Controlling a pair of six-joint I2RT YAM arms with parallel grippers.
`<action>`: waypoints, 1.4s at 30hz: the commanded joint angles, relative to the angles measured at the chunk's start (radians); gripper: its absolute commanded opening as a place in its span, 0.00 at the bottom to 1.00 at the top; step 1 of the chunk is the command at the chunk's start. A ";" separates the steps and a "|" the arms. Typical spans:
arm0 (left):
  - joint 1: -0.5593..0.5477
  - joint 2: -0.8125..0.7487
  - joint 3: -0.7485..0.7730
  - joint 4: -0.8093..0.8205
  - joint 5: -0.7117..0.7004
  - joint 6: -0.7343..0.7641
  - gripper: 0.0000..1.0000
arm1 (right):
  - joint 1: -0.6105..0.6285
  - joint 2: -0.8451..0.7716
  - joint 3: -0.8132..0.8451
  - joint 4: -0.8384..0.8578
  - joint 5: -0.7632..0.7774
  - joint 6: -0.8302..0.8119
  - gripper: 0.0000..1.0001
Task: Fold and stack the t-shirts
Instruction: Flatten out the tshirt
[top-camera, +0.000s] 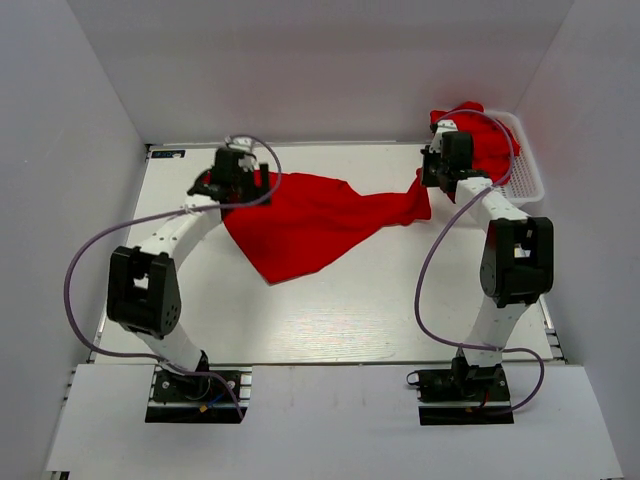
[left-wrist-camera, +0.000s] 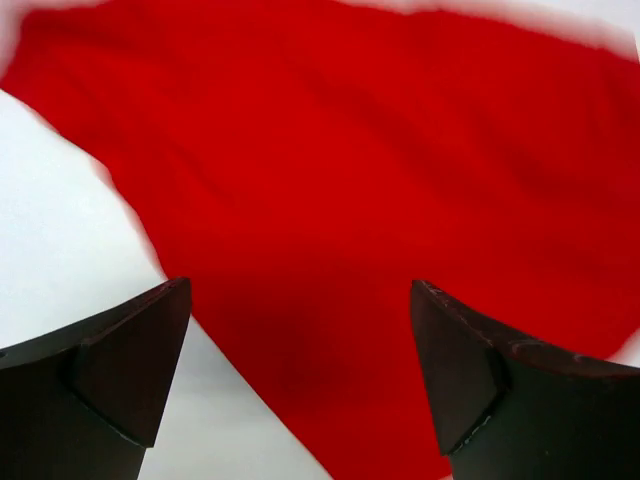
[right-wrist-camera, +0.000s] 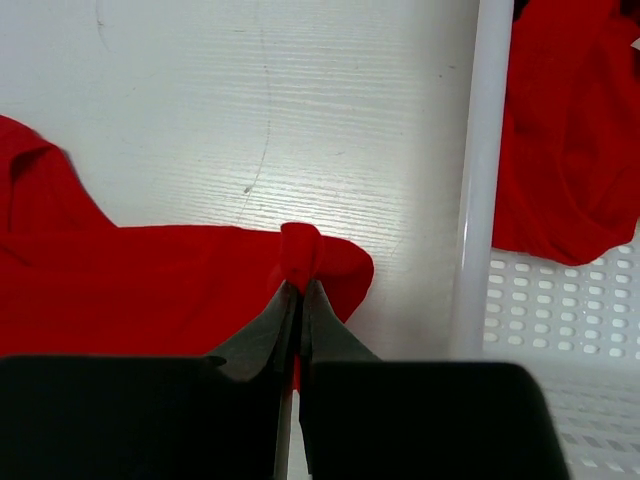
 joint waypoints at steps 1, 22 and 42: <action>-0.100 -0.063 -0.120 -0.052 0.091 -0.058 1.00 | -0.001 -0.070 -0.011 0.030 -0.001 0.007 0.03; -0.385 -0.035 -0.350 -0.186 -0.077 -0.188 0.95 | -0.007 -0.066 -0.041 0.009 -0.001 0.038 0.03; -0.375 -0.203 -0.113 -0.164 -0.309 -0.124 0.00 | -0.004 -0.236 -0.129 0.067 -0.001 0.025 0.00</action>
